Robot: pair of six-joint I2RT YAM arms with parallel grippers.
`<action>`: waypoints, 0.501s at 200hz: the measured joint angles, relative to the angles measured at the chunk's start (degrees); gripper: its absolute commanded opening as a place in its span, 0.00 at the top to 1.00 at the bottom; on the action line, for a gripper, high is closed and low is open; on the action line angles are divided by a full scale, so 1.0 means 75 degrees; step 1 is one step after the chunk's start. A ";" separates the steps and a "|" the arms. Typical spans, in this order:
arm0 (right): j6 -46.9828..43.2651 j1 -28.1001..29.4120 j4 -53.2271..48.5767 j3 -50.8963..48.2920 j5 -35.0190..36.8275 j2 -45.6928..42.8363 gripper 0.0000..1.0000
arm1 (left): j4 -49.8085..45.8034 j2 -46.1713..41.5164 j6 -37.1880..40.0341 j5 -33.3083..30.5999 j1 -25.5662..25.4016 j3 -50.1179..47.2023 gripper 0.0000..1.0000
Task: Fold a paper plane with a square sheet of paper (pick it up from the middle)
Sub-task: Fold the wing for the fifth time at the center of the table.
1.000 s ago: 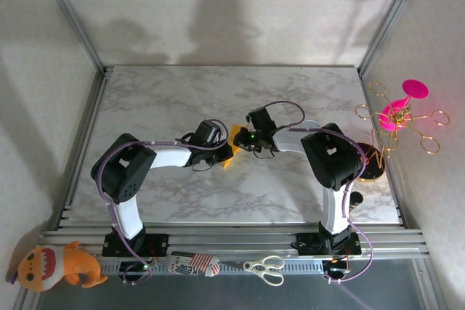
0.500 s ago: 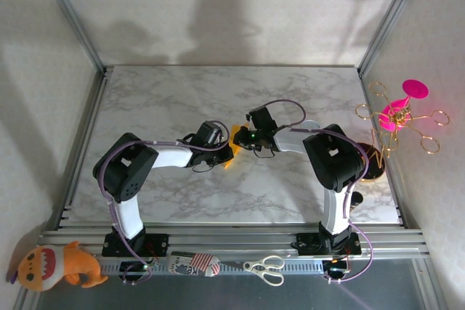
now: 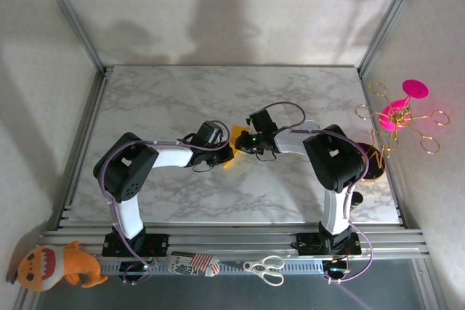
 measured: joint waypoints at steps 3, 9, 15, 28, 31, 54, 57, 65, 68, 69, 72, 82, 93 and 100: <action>0.0000 -0.0003 0.0000 0.0000 0.0000 0.0000 0.88 | 0.0000 -0.0006 0.0000 0.0000 0.0000 0.0003 0.89; 0.0000 -0.0003 0.0000 0.0000 0.0003 0.0000 0.88 | 0.0000 -0.0015 0.0003 0.0000 0.0000 0.0009 0.89; 0.0000 0.0000 0.0000 0.0000 0.0006 0.0000 0.88 | 0.0000 -0.0026 0.0009 0.0003 0.0000 0.0017 0.88; 0.0000 -0.0003 0.0000 0.0000 0.0006 0.0000 0.88 | -0.0003 -0.0026 0.0029 0.0003 -0.0015 0.0090 0.88; 0.0000 0.0000 0.0000 0.0000 0.0006 0.0000 0.88 | -0.0003 -0.0026 0.0032 0.0003 -0.0020 0.0111 0.88; 0.0000 -0.0003 -0.0003 0.0006 0.0009 0.0003 0.88 | -0.0052 -0.0020 0.0044 0.0006 -0.0032 0.0248 0.90; -0.0003 -0.0003 -0.0006 0.0006 0.0009 0.0003 0.88 | -0.0061 -0.0015 0.0055 0.0006 -0.0032 0.0254 0.90; -0.0003 -0.0003 -0.0006 0.0009 0.0009 0.0012 0.89 | -0.0064 0.0003 0.0058 0.0006 -0.0035 0.0262 0.90; 0.0000 -0.0003 -0.0003 0.0009 0.0009 0.0015 0.89 | -0.0067 0.0012 0.0058 0.0006 -0.0035 0.0268 0.90; 0.0000 -0.0003 -0.0006 0.0009 0.0009 0.0015 0.89 | -0.0067 0.0015 0.0058 0.0006 -0.0035 0.0271 0.91; 0.0000 -0.0003 -0.0003 0.0009 0.0009 0.0015 0.89 | -0.0064 0.0029 0.0058 0.0006 -0.0035 0.0274 0.91; 0.0000 -0.0003 -0.0003 0.0012 0.0009 0.0015 0.89 | -0.0076 0.0073 0.0061 0.0003 -0.0035 0.0286 0.91; 0.0000 -0.0003 -0.0009 0.0020 0.0006 0.0017 0.89 | -0.0090 0.0143 0.0061 0.0000 -0.0035 0.0300 0.92; -0.0003 -0.0003 -0.0009 0.0023 0.0006 0.0015 0.89 | -0.0114 0.0181 0.0061 -0.0003 -0.0035 0.0303 0.93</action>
